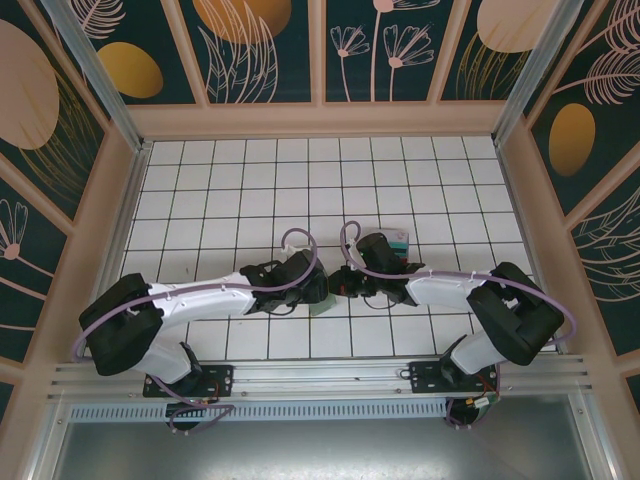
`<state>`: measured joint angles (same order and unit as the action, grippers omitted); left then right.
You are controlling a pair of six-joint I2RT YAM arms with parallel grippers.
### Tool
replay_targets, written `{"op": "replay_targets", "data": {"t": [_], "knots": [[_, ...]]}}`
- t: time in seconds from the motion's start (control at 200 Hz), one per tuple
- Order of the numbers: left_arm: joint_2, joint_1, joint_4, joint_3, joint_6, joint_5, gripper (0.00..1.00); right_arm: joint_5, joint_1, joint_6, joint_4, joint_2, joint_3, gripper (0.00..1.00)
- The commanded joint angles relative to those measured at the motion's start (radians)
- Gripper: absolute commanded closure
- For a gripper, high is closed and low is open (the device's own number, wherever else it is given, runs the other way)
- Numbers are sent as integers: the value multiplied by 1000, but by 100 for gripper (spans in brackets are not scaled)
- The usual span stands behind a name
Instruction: Take the credit cards out of the card holder
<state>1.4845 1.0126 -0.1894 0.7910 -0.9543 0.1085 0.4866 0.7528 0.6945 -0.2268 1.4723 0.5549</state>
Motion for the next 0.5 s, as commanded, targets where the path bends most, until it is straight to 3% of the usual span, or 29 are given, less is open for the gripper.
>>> {"op": "replay_targets", "data": {"t": [0.0,0.32,0.405,0.495], "knots": [[55,-1,-11,33,14,2,59,22,11,3,-26,-18,28,100],[130,-2,-111,56,3,54,68,18,11,-1,-19,-24,30,100],[140,-1,-143,66,0,81,74,18,11,0,-20,-25,30,100],[133,-2,-162,74,-1,100,88,17,11,1,-19,-25,30,100]]}}
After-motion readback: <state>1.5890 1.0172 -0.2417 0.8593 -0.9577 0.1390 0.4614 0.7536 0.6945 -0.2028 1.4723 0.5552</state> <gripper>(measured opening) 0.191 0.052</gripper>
